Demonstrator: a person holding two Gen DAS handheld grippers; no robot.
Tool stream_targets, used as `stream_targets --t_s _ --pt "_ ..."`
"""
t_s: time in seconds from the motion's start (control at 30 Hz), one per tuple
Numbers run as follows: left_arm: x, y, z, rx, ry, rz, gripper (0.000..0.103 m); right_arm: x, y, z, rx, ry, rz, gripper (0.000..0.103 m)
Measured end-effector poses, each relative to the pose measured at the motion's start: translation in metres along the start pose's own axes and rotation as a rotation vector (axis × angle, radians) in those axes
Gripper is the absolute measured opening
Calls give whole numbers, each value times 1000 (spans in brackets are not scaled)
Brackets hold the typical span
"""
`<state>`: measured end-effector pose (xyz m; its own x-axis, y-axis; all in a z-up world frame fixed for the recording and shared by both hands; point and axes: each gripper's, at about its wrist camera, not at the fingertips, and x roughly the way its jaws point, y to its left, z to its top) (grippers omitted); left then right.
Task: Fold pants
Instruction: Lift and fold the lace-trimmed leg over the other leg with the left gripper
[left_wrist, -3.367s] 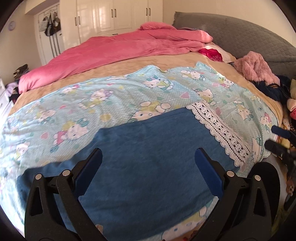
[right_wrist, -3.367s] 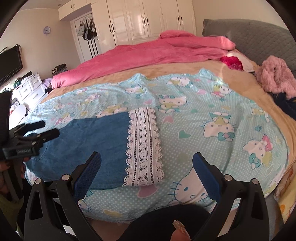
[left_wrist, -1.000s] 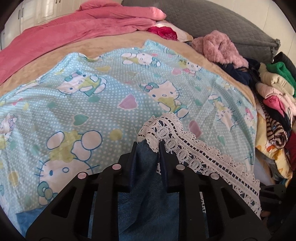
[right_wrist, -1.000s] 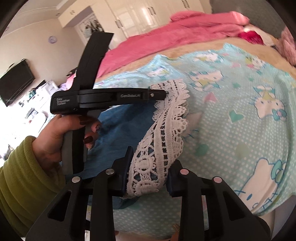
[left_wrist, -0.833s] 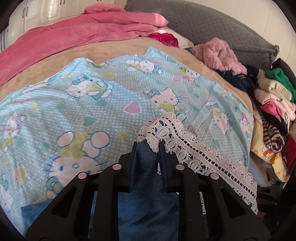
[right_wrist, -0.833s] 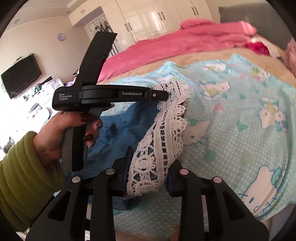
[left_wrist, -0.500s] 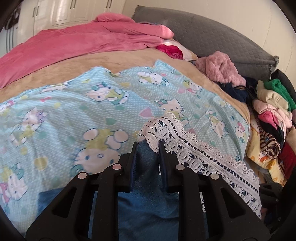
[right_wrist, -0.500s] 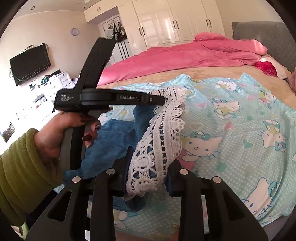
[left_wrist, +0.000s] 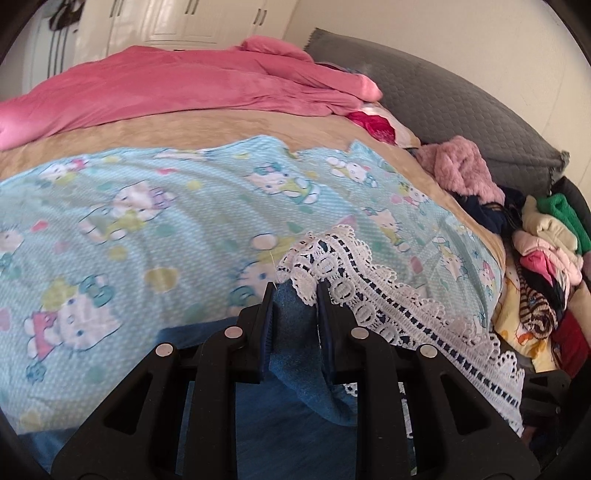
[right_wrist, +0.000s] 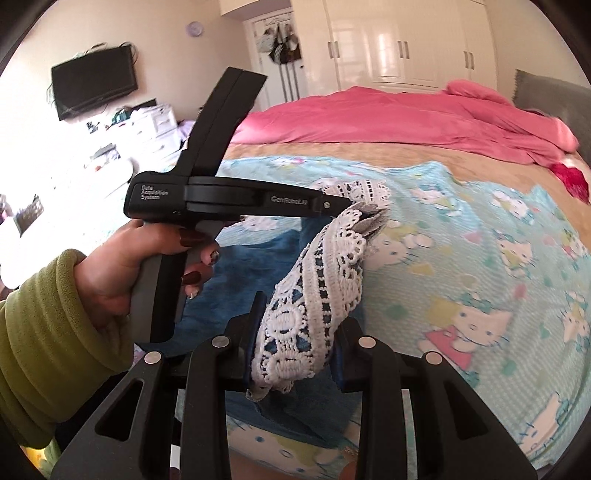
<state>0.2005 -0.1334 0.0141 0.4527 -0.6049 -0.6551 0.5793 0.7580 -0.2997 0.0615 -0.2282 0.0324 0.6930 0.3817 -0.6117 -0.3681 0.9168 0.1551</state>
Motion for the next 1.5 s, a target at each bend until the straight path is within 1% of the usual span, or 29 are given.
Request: stream_targets --t_s 0.2,0.33,0.5,0.63,0.73,0.8,0.83,0.87,0.93,1.0,1.03,1.07,1.1,1.17,1.23,1.27,1.3,1.4,1.47,1.5 --pt "-17 27 -11 -47 -18 21 19 20 33 2 -97 29 -7 29" --pt "-28 48 -21 -87 -28 72 19 39 52 -5 -170 74 -10 29" --pt "-53 79 -34 -183 -46 123 19 54 75 -19 -265 115 -3 29" --pt "-75 99 -43 -251 -81 136 19 62 92 -29 -315 141 15 31" --pt "-85 106 -48 -288 -93 124 19 66 99 -34 -338 153 35 31" --pt "-86 107 -50 -301 -87 116 19 65 103 -36 -348 154 72 34" --pt "-86 109 -52 -302 -83 117 19 63 104 -37 -347 152 88 38" --pt "-85 109 -54 -302 -77 121 20 60 104 -37 -345 149 102 46" --pt "-84 109 -56 -310 -65 122 23 48 102 -36 -343 128 139 51" --pt "-82 109 -58 -322 -55 114 26 37 96 -36 -332 111 156 54" --pt "-82 108 -59 -322 -49 114 26 31 89 -35 -313 104 159 57" --pt "-81 108 -60 -323 -41 116 29 26 77 -33 -280 97 153 58" --pt "-80 108 -60 -328 -33 117 33 24 65 -30 -245 95 142 58" --pt "-77 110 -62 -342 -12 112 37 22 41 -23 -175 91 107 58" --pt "-70 111 -64 -361 15 93 41 25 12 -11 -100 86 59 58" --pt "-66 112 -65 -371 31 84 49 33 -9 -1 -46 109 38 59" --pt "-62 113 -66 -387 45 79 55 39 -19 4 -20 127 34 59" --pt "-51 112 -68 -401 74 92 55 74 -56 23 81 226 51 59" --pt "-47 111 -68 -403 79 100 55 99 -75 34 143 275 83 59" --pt "-46 110 -68 -409 80 109 48 115 -84 41 179 292 91 59"
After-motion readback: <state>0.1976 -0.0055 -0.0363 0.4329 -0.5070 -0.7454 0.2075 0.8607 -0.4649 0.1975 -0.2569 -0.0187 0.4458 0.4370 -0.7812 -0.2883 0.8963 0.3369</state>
